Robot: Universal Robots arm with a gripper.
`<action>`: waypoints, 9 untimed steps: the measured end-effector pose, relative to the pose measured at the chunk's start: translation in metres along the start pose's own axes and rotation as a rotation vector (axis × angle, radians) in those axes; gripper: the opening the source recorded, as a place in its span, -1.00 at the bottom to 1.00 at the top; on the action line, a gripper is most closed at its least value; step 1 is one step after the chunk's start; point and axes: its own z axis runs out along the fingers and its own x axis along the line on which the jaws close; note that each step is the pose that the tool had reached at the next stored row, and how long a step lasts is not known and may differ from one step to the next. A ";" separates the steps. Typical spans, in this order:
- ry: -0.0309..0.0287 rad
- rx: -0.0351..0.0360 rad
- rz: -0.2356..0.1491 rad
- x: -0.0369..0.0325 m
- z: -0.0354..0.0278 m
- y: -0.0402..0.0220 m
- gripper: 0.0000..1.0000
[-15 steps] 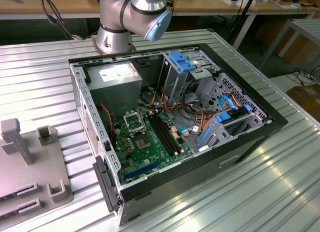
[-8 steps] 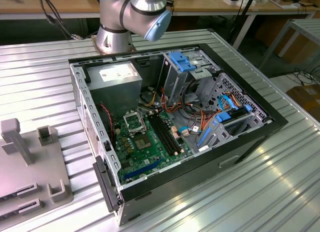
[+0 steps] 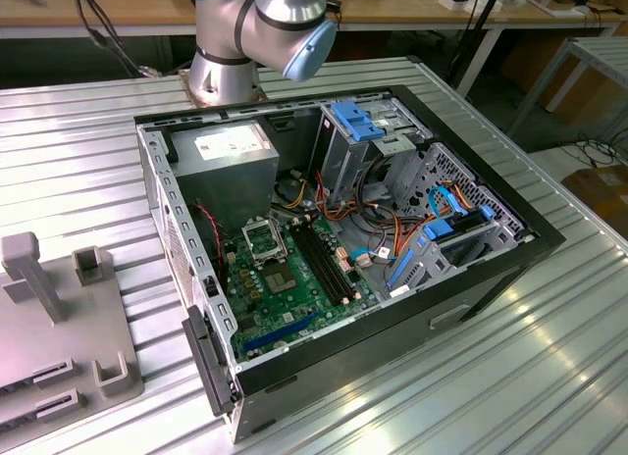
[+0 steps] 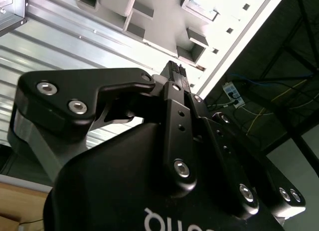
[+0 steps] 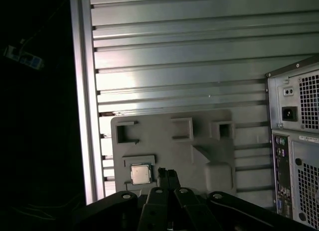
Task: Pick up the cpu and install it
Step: 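Reach for the cpu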
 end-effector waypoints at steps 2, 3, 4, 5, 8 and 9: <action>0.0000 0.0000 0.000 0.0028 0.0002 -0.0004 -0.79; -0.0001 0.0000 0.000 0.0037 0.0003 -0.0006 -0.79; 0.0000 0.0000 0.000 0.0044 0.0004 -0.0010 -0.79; 0.0001 0.0000 0.000 0.0052 0.0004 -0.0014 -0.79; 0.0000 0.0000 0.000 0.0090 0.0007 -0.0032 -0.79; 0.0000 -0.0001 0.000 0.0117 0.0008 -0.0038 -0.79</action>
